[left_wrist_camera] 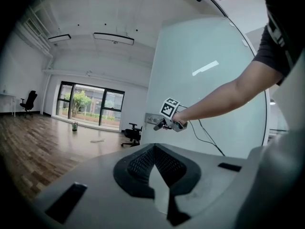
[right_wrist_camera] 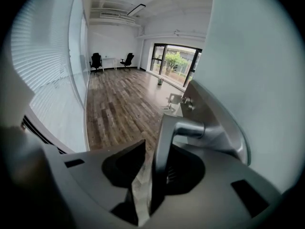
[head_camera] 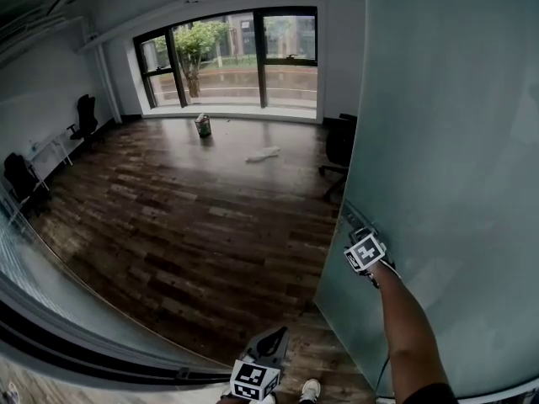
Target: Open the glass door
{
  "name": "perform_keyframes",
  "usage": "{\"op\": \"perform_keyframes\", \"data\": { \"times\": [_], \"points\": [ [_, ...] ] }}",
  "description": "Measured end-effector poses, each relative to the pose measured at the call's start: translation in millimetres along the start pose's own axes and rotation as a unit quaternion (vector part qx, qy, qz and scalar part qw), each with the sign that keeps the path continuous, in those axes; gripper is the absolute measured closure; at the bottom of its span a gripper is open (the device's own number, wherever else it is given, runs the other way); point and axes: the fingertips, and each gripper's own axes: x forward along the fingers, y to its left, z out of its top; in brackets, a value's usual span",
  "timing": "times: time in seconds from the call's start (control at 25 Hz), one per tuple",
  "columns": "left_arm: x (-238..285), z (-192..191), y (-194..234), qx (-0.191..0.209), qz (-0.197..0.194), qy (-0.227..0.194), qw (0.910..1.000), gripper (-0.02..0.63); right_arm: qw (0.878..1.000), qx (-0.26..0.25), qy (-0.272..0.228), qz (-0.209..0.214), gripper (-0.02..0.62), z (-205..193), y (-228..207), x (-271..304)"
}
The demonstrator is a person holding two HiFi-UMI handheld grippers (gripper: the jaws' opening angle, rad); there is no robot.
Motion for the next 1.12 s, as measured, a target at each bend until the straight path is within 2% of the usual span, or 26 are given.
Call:
{"op": "perform_keyframes", "data": {
  "times": [0.12, 0.24, 0.4, 0.48, 0.72, 0.88, 1.0, 1.12],
  "points": [
    [12, 1, -7, -0.005, -0.005, 0.007, 0.9999, 0.603, 0.999, 0.029, -0.017, -0.036, 0.462, 0, -39, -7],
    [30, -6, -6, 0.003, -0.002, -0.005, 1.0, 0.603, 0.997, 0.074, -0.008, -0.035, 0.446, -26, -70, -4],
    [42, -6, -14, 0.004, -0.014, 0.0, 0.9999, 0.603, 0.996, 0.074, -0.028, -0.046, 0.428, -52, -97, -8],
    [47, -4, -15, 0.007, -0.018, 0.002, 0.9998, 0.603, 0.993, 0.1, -0.036, -0.048, 0.419, -52, -115, -15],
    [53, -10, -6, 0.009, -0.005, 0.007, 0.9999, 0.603, 0.986, 0.124, -0.039, -0.107, 0.403, -81, -165, -24],
    [64, -5, -8, 0.008, -0.001, 0.017, 0.9998, 0.603, 0.98, 0.147, -0.053, -0.12, 0.403, -93, -197, -33],
    [75, -8, -15, 0.011, -0.003, 0.015, 0.9998, 0.603, 0.979, 0.16, -0.046, -0.119, 0.396, -101, -218, -34],
    [76, 1, -19, 0.018, 0.0, 0.023, 0.9996, 0.603, 0.975, 0.165, -0.034, -0.142, 0.396, -112, -237, -35]
  ]
}}
